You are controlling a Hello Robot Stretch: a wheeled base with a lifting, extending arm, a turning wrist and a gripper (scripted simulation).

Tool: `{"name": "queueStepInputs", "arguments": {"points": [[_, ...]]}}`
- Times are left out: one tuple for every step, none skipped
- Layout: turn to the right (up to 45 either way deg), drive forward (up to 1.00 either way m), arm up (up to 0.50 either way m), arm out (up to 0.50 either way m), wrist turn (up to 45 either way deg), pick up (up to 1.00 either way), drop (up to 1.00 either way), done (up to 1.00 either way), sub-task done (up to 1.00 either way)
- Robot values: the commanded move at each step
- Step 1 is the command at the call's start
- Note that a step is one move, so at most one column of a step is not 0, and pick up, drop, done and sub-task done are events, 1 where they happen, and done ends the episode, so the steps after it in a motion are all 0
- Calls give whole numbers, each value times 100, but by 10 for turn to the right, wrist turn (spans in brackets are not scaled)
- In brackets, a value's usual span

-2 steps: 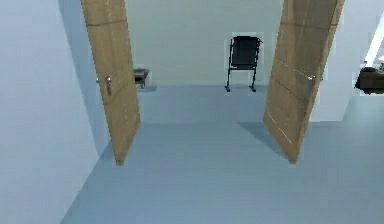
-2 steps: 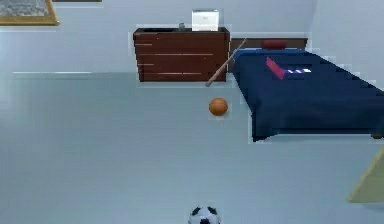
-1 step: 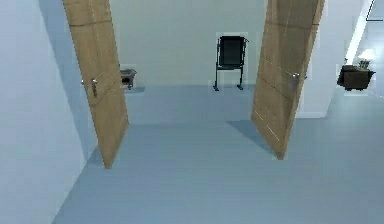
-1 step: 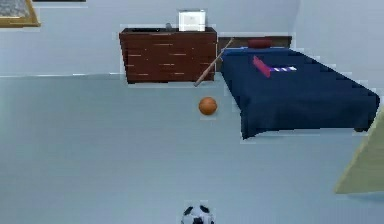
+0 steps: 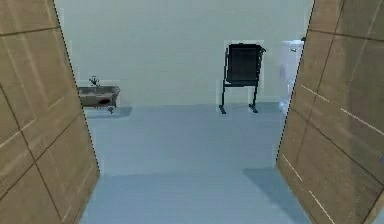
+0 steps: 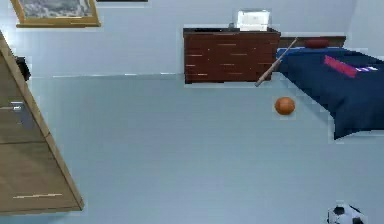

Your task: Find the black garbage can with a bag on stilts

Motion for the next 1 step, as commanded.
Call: {"name": "queueStepInputs", "arguments": {"points": [[0,100,0,0,0,0,0,0,0]]}}
